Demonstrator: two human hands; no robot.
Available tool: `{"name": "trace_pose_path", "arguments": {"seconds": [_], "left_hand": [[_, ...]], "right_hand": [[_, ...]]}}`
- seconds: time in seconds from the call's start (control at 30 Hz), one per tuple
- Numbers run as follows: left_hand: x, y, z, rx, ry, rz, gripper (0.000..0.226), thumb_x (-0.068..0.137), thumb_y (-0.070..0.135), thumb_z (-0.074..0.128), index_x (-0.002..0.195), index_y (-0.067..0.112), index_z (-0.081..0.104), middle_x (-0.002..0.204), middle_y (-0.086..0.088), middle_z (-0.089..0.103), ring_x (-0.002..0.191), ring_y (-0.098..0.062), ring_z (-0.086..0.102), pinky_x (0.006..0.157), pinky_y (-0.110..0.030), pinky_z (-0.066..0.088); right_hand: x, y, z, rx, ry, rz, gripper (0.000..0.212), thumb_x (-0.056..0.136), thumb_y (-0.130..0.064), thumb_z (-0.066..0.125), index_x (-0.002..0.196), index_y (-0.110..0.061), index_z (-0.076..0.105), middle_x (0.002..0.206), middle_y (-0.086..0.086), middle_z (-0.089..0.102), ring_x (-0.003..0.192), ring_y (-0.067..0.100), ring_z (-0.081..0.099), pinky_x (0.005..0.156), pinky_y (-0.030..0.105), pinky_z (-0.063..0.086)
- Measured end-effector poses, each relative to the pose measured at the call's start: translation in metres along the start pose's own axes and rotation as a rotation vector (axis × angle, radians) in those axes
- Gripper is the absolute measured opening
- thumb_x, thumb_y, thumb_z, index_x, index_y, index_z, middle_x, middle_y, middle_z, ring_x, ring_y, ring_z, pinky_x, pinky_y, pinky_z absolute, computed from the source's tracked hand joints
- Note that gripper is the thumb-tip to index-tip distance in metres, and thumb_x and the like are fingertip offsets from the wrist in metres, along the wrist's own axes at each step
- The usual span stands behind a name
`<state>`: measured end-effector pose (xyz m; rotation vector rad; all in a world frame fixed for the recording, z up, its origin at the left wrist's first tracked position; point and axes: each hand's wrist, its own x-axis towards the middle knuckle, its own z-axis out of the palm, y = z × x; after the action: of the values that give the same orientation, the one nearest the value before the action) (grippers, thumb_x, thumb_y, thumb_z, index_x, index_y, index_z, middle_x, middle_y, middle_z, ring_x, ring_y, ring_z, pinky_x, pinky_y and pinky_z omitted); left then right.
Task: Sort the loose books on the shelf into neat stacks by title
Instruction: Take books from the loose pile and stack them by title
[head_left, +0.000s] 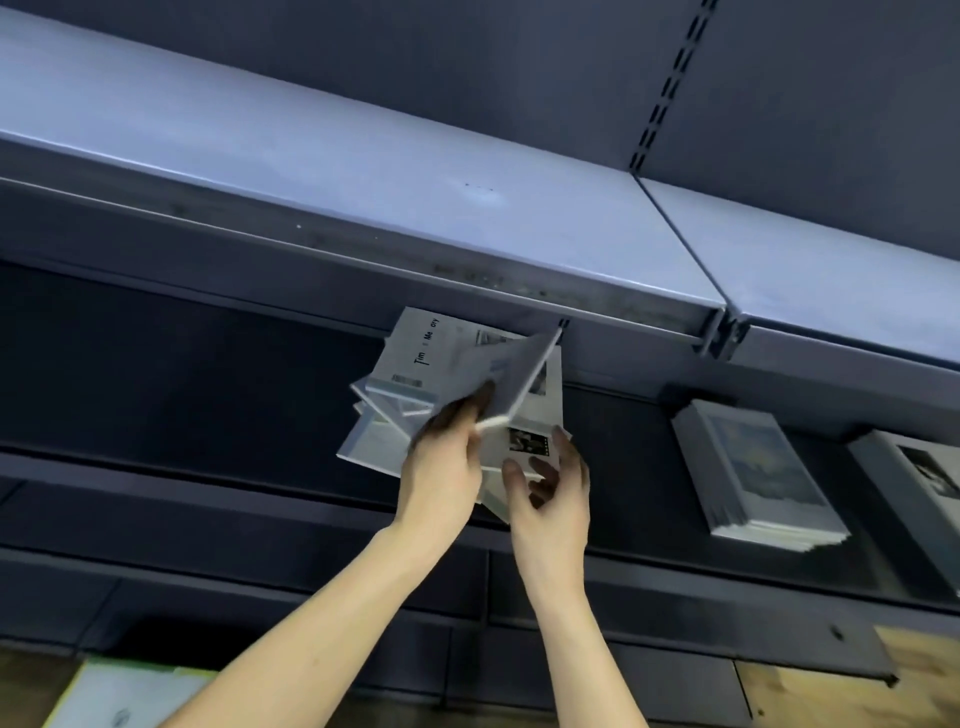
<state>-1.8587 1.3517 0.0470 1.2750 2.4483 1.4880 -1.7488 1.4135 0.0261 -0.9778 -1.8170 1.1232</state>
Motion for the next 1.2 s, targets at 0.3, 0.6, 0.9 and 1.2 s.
{"name": "trace_pose_path", "arguments": {"seconds": [0.3,0.6,0.9,1.2], "left_hand": [[0.004,-0.008,-0.013,-0.317,0.131,-0.459,0.101,0.087,0.004,0.067,0.156,0.028,-0.002,0.153,-0.017,0.023,0.109,-0.025,0.061,0.081,-0.025,0.056],[-0.008,-0.039,-0.006,-0.238,-0.066,-0.675,0.04,0.074,0.031,0.061,0.112,0.021,0.055,0.114,-0.011,0.056,0.093,-0.022,0.062,0.074,-0.037,0.059],[-0.033,-0.017,-0.016,-0.094,-0.151,-0.524,0.046,0.089,0.022,0.063,0.133,0.02,0.048,0.115,-0.006,0.053,0.107,-0.027,0.055,0.084,-0.036,0.049],[-0.035,-0.016,-0.017,0.278,-0.201,-0.256,0.045,0.095,0.03,0.053,0.139,0.024,0.046,0.131,-0.006,0.051,0.123,-0.028,0.047,0.105,-0.045,0.04]], "right_hand": [[0.006,0.008,0.001,-0.013,-0.099,0.117,0.058,0.093,-0.036,0.065,0.146,-0.028,0.042,0.143,0.0,0.044,0.117,0.015,0.058,0.09,0.025,0.051],[-0.001,0.007,-0.001,0.177,-0.281,0.328,0.024,0.103,-0.039,0.046,0.126,-0.042,0.04,0.097,0.001,0.071,0.069,0.02,0.072,0.067,0.034,0.061],[-0.008,0.003,-0.014,0.182,-0.262,0.366,0.02,0.104,-0.028,0.046,0.123,-0.023,0.051,0.077,0.01,0.067,0.048,0.017,0.059,0.044,0.025,0.045],[-0.03,0.014,-0.041,0.218,-0.011,0.38,0.039,0.104,-0.012,0.04,0.136,-0.032,0.052,0.078,0.009,0.073,0.058,0.022,0.066,0.055,0.031,0.054]]}}
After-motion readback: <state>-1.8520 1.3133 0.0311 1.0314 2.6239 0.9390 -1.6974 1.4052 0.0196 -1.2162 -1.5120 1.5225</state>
